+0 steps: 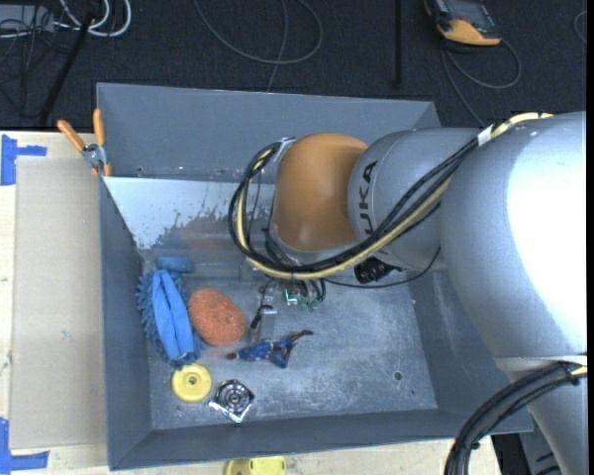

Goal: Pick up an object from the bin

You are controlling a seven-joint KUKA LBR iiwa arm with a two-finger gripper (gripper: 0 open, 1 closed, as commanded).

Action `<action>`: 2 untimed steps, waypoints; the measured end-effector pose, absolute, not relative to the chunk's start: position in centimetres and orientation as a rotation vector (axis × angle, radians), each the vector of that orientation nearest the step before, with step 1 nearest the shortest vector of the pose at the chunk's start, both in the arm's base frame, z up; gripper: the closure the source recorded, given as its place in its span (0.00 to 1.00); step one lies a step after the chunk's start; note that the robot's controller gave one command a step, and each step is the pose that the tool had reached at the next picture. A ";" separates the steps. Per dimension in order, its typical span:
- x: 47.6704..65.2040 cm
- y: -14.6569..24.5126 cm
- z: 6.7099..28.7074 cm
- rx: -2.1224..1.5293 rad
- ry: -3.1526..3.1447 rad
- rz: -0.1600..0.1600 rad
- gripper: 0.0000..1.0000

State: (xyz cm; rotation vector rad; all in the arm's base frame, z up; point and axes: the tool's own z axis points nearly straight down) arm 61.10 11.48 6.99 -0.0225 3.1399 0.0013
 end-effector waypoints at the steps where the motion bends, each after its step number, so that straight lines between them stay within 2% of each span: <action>1: 55.6 12.6 7.3 -0.016 3.139 0.000 0.00; 2: 53.7 13.3 7.2 0.010 3.140 0.002 0.00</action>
Offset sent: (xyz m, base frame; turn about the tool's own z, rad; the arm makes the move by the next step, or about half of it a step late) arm -0.0256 0.0322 0.0001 0.0664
